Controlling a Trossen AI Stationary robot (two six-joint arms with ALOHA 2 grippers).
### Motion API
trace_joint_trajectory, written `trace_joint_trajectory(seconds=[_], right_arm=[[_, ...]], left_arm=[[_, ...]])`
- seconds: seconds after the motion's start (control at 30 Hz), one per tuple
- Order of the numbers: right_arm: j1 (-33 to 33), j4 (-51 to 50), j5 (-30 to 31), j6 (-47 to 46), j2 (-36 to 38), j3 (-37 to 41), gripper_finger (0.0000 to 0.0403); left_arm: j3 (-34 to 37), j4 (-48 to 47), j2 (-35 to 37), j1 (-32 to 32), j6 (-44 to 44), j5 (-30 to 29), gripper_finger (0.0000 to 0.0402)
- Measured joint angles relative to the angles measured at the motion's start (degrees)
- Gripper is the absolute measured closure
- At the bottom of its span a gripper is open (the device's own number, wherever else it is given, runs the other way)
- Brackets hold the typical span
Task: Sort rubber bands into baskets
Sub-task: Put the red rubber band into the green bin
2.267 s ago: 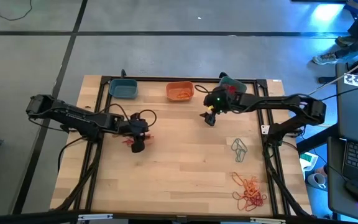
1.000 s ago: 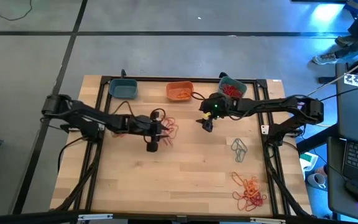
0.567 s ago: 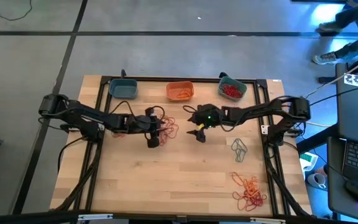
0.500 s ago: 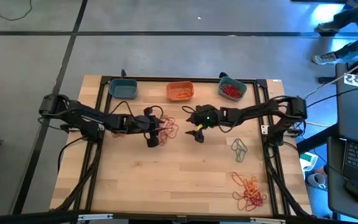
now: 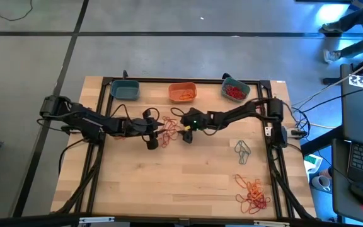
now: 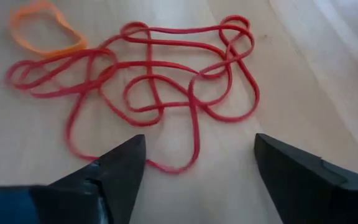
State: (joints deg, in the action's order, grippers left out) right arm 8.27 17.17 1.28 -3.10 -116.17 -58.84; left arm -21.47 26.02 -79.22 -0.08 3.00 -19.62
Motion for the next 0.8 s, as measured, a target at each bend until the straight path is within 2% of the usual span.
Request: trace_joint_trajectory(seconds=[0.1, 0.37, 0.57, 0.67, 0.8], right_arm=[[-0.1, -2.4, 0.8, 0.2, -1.4, -2.2, 0.0150], [0.6, -4.2, 0.7, 2.8, -2.1, -2.6, 0.0294], [0.6, -4.7, 0.5, 3.6, -2.2, -2.5, 0.0376], [0.7, -4.7, 0.6, 4.9, -2.2, -2.5, 0.0397], [0.7, -4.9, 0.6, 4.9, -2.2, -2.5, 0.0391]], left_arm=[[0.1, 0.4, 0.0, 0.0, -0.4, 0.0, 0.0263], [0.5, -0.1, 0.0, -0.3, -0.2, 0.0, 0.0263], [0.5, 0.0, 0.0, -0.3, -0.9, 0.0, 0.0263], [0.5, 0.0, 0.0, -0.4, -0.2, 0.0, 0.0263], [0.5, 0.5, 0.0, -0.7, -0.4, 0.0, 0.0263]])
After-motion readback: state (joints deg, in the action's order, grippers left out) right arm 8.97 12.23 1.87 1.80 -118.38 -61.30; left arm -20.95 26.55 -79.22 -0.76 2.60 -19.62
